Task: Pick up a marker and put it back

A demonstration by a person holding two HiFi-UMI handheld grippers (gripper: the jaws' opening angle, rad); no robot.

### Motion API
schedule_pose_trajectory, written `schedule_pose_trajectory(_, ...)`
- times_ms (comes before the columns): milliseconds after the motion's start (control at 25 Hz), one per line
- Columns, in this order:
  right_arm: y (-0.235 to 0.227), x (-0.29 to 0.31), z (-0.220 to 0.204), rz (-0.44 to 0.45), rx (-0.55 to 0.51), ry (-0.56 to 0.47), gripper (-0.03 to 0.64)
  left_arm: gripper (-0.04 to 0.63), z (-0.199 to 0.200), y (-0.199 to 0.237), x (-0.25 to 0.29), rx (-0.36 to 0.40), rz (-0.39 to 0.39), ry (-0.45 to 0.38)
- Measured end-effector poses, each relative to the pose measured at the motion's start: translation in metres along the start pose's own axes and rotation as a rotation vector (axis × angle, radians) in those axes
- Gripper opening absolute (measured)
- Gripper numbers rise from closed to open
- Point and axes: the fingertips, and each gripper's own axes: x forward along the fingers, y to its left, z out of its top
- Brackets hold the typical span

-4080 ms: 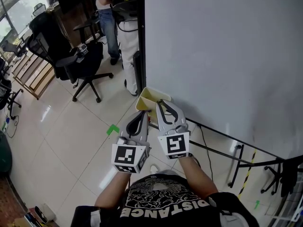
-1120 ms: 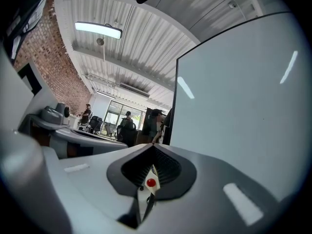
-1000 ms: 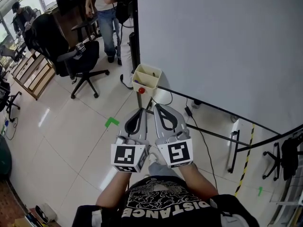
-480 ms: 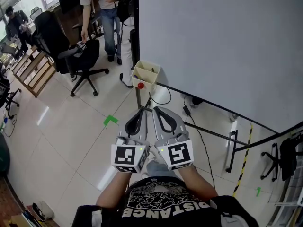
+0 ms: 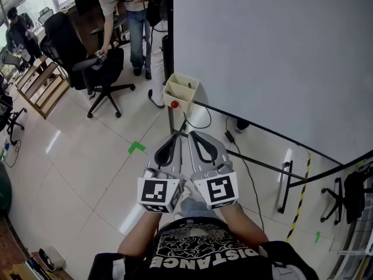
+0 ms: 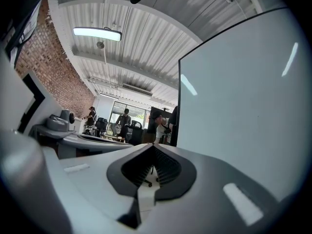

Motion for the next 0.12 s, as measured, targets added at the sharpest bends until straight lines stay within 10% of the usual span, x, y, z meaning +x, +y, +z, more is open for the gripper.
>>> schedule_pose_trajectory(120, 0.0004, -0.0005, 0.0006, -0.001, 0.002, 0.003, 0.0, 0.006, 0.0003, -0.0003, -0.0007, 0.0, -0.001, 0.003)
